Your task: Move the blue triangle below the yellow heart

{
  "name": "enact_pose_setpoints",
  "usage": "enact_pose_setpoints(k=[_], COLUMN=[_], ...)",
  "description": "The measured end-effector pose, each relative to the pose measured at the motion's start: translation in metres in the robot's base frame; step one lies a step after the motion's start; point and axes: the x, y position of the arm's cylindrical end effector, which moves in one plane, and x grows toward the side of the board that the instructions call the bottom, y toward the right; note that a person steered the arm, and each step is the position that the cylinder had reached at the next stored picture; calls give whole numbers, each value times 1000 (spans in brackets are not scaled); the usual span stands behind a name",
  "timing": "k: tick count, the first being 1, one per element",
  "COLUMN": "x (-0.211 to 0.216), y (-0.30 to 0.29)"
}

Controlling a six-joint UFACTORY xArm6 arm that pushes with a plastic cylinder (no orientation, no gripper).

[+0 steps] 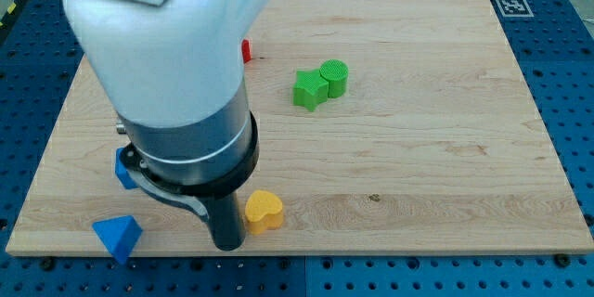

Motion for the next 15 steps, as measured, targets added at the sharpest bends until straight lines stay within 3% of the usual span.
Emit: enact_pose_setpoints(k=[2,5,9,10,12,13,15], x=[-1,-42,-36,-1,-1,0,0], y=[-10,-68,-230,-223,-211,-177,-12])
